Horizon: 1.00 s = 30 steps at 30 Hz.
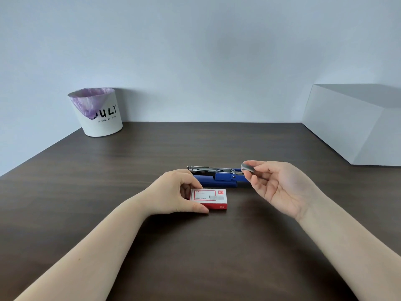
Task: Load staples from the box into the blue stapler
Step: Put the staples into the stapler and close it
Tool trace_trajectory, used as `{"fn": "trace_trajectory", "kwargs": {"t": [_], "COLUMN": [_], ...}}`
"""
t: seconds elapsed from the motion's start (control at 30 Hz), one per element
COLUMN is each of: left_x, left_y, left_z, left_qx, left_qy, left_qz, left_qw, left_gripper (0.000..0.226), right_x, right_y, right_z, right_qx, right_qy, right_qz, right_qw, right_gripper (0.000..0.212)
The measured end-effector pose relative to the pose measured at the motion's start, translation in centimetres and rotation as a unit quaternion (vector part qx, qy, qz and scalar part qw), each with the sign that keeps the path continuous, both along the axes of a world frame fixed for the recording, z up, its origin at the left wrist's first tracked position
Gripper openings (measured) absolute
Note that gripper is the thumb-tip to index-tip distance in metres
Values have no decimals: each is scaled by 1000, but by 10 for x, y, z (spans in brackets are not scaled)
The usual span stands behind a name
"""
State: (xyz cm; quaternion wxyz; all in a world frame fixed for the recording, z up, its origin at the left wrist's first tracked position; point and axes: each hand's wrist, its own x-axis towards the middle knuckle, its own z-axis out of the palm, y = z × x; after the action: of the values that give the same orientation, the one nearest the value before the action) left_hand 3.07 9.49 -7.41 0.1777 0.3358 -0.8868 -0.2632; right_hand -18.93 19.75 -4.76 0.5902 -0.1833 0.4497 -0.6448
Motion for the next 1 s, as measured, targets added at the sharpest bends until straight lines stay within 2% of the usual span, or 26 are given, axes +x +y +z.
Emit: {"fn": "trace_trajectory", "kwargs": {"t": [0.1,0.23,0.47,0.53,0.7,0.77,0.87,0.93,1.0], "left_x": [0,0,0,0,0,2,4,5,4], "left_y": [-1,-2,-1,-1,1,0,-7,-15,-24], "left_z": [-1,-1,-3,-3,-2,-1,6,10,11], "left_qx": [0,-3,-5,-10,-17,-16,2,42,41], "left_qy": [1,-1,11,13,12,30,109,176,184], "left_qz": [-2,-3,-7,-10,-5,-1,73,151,203], "left_qw": [1000,1000,1000,1000,1000,999,991,972,961], "left_gripper": [45,45,47,50,57,48,25,28,19], "right_x": [2,6,10,11,11,14,18,21,22], "right_y": [-1,-2,-1,-3,-13,-19,-30,-37,-43], "right_z": [-2,-5,-2,0,6,9,12,13,11], "right_qx": [3,-18,-48,-48,-52,-62,-77,-82,-83], "right_qy": [16,76,220,290,477,528,589,598,602], "right_qz": [-11,-42,-53,-66,-70,-45,-12,5,18], "right_qw": [1000,996,973,953,875,846,805,797,794], "right_gripper": [16,15,11,10,10,12,15,16,17]}}
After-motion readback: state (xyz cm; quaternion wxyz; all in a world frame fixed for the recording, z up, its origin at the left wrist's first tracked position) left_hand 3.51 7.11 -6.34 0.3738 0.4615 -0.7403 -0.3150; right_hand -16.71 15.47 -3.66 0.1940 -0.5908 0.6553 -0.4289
